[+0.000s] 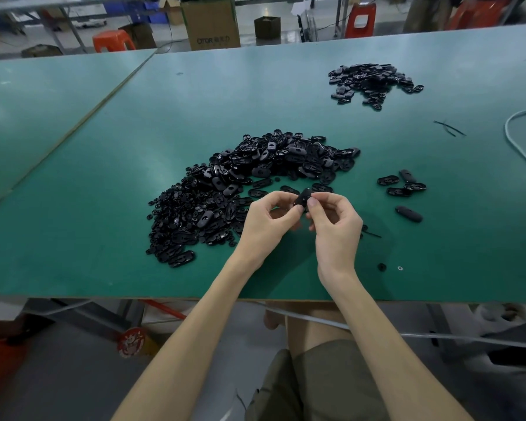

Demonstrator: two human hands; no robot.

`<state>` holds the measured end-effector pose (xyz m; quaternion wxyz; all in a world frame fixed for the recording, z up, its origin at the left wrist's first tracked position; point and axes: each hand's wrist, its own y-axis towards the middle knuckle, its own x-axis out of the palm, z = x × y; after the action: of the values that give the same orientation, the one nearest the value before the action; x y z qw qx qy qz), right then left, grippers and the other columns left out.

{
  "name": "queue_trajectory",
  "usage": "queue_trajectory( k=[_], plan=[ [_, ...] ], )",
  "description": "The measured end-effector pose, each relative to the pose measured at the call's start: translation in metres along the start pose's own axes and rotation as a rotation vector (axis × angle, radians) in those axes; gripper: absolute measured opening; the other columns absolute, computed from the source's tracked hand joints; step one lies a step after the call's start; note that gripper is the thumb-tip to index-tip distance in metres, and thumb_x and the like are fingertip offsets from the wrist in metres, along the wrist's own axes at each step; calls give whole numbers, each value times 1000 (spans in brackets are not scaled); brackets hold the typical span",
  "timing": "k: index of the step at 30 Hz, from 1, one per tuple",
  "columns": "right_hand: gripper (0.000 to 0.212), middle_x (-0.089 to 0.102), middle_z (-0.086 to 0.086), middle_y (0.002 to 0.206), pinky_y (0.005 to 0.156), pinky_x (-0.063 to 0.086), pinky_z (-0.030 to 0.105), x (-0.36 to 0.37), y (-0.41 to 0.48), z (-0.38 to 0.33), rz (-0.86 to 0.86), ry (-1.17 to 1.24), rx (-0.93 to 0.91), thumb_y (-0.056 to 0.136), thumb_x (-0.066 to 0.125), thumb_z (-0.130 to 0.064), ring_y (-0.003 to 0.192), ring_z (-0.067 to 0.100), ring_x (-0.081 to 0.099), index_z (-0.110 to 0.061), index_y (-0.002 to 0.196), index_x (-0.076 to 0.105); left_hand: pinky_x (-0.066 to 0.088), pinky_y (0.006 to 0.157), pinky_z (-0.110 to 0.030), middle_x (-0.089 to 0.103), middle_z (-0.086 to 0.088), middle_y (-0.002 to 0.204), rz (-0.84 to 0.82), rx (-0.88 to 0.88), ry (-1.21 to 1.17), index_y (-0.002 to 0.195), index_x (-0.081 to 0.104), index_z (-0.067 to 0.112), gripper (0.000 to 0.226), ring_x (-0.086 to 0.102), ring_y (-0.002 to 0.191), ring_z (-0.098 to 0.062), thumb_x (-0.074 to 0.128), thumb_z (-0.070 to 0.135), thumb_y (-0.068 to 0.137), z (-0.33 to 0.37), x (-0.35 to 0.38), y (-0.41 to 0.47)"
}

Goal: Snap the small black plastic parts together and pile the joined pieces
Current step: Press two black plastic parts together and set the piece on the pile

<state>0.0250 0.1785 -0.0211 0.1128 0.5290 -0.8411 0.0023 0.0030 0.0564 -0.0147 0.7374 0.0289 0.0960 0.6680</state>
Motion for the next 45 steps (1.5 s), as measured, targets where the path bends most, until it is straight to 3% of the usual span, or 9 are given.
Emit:
queue_trajectory(
  k=[24, 31, 36, 45],
  plan=[
    [10, 73, -9, 83, 61, 52, 21, 1, -3, -3, -21, -63, -35, 96, 71, -11, 74, 7, 66, -21, 93, 72, 55, 71, -29, 72, -1, 78, -23, 0, -59, 106, 74, 7, 12, 64, 68, -16, 72, 11, 95, -3, -3, 2],
    [6, 74, -5, 88, 60, 53, 21, 1, -3, -3, -2, -65, -5, 98, 70, -15, 78, 13, 69, -21, 96, 70, 54, 73, -37, 71, -5, 75, 3, -11, -73, 95, 78, 20, 11, 63, 69, -18, 70, 26, 98, -6, -4, 2],
    [3, 74, -3, 86, 60, 53, 22, 2, -3, -3, -2, -60, 25, 98, 70, -14, 71, 9, 68, -17, 97, 70, 57, 69, -31, 73, -4, 78, 12, -3, -76, 100, 75, 13, 13, 66, 71, -16, 64, 17, 103, -5, -3, 2],
    [1, 74, 1, 85, 58, 52, 22, 2, -2, -4, -19, -84, 51, 98, 70, -15, 66, 5, 68, -15, 98, 71, 58, 67, -31, 72, 2, 77, 33, 16, -88, 100, 73, 12, 10, 66, 69, -15, 64, 14, 102, -2, -2, 1]
  ],
)
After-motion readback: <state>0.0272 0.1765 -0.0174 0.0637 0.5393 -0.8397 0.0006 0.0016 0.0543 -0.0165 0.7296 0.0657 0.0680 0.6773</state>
